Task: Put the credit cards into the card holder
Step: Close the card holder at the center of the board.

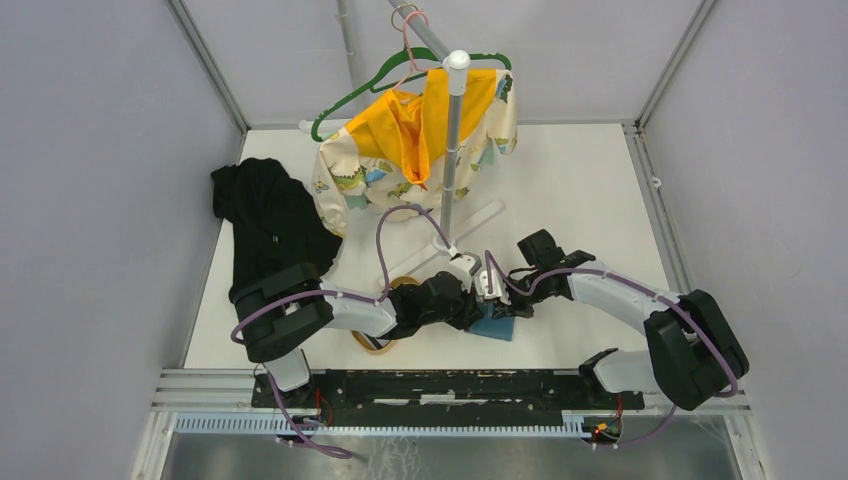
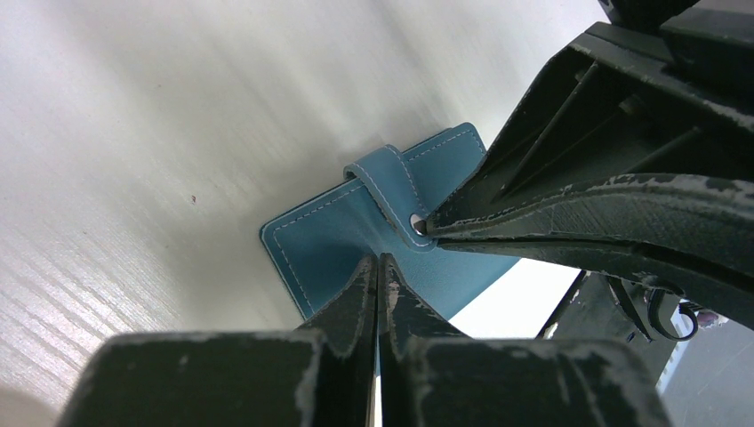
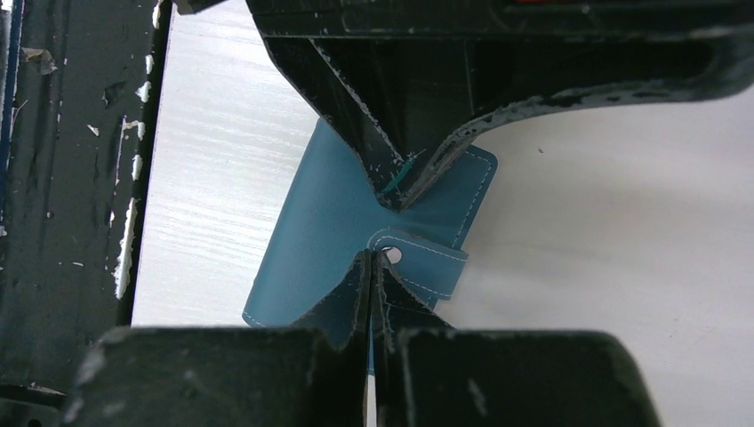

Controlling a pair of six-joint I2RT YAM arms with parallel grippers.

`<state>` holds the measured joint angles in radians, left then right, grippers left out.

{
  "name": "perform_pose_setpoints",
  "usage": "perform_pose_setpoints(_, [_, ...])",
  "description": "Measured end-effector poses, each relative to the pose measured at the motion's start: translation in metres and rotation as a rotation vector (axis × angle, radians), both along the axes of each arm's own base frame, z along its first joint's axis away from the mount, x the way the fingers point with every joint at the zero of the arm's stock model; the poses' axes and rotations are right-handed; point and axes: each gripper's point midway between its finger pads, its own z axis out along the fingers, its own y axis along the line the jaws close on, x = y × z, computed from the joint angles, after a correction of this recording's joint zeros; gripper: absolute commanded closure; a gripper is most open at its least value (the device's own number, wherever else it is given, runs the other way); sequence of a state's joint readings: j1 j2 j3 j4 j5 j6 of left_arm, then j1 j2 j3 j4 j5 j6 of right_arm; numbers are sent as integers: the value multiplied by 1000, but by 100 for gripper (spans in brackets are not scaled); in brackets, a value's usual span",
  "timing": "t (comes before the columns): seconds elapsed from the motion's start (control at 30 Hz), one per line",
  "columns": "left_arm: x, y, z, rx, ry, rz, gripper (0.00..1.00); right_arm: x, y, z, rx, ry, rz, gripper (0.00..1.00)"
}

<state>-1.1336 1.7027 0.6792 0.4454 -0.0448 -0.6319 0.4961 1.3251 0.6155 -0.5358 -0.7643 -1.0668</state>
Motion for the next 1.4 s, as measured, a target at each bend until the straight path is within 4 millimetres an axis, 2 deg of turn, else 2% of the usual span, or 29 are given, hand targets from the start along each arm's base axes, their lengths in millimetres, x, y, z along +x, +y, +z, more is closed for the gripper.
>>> perform_pose_setpoints(0.43, [-3, 3, 2, -9, 13, 8, 97, 3, 1, 2, -9, -3, -30, 99])
perform_pose_setpoints(0.6, [-3, 4, 3, -12, 20, 12, 98, 5, 1, 5, -6, -12, -42, 77])
perform_pose_setpoints(0.73, [-4, 4, 3, -14, 23, 14, 98, 11, 3, 14, 14, -54, -57, 70])
perform_pose_setpoints(0.93, [-4, 4, 3, -13, 24, 14, 98, 18, 3, 16, 10, -83, -76, 66])
perform_pose_setpoints(1.1, [-4, 4, 3, -14, 26, 15, 98, 22, 3, 16, 5, -95, -94, 68])
perform_pose_setpoints(1.27, [-4, 4, 3, -14, 26, 15, 98, 25, 3, 16, 4, -102, -104, 81])
perform_pose_setpoints(1.33, [-4, 4, 3, -14, 26, 15, 98, 25, 3, 16, 3, -102, -106, 90])
perform_pose_setpoints(1.4, [-4, 4, 3, -15, 26, 15, 98, 25, 4, 16, 4, -103, -105, 95])
